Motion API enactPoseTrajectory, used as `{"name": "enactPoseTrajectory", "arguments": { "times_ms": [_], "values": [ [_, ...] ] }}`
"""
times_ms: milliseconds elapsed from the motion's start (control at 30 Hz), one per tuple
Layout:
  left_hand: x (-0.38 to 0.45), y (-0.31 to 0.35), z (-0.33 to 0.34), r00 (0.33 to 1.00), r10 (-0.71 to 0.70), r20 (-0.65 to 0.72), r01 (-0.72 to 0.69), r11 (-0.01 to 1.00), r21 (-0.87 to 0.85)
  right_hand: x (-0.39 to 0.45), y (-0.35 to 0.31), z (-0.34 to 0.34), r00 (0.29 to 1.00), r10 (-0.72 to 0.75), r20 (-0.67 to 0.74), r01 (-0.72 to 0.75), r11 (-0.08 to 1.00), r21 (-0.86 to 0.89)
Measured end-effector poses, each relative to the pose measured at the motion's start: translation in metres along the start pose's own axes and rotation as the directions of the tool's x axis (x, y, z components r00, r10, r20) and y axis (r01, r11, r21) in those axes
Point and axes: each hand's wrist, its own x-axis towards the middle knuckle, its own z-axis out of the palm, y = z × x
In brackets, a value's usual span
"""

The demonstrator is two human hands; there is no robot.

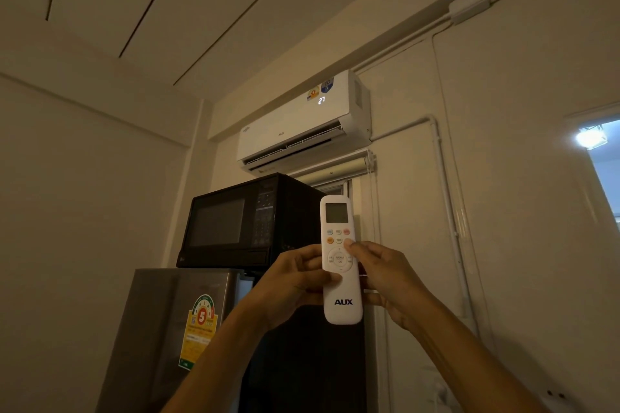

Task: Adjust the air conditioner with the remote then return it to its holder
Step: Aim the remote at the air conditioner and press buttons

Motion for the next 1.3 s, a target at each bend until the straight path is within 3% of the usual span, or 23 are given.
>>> {"name": "enactPoseTrajectory", "arguments": {
  "times_ms": [1300],
  "values": [
    [0.006,-0.012,-0.002,0.999,-0.05,-0.007,0.05,0.999,-0.021,0.008,0.011,0.0,0.999,0.035,-0.006,-0.035,0.999,0.001]
  ]
}}
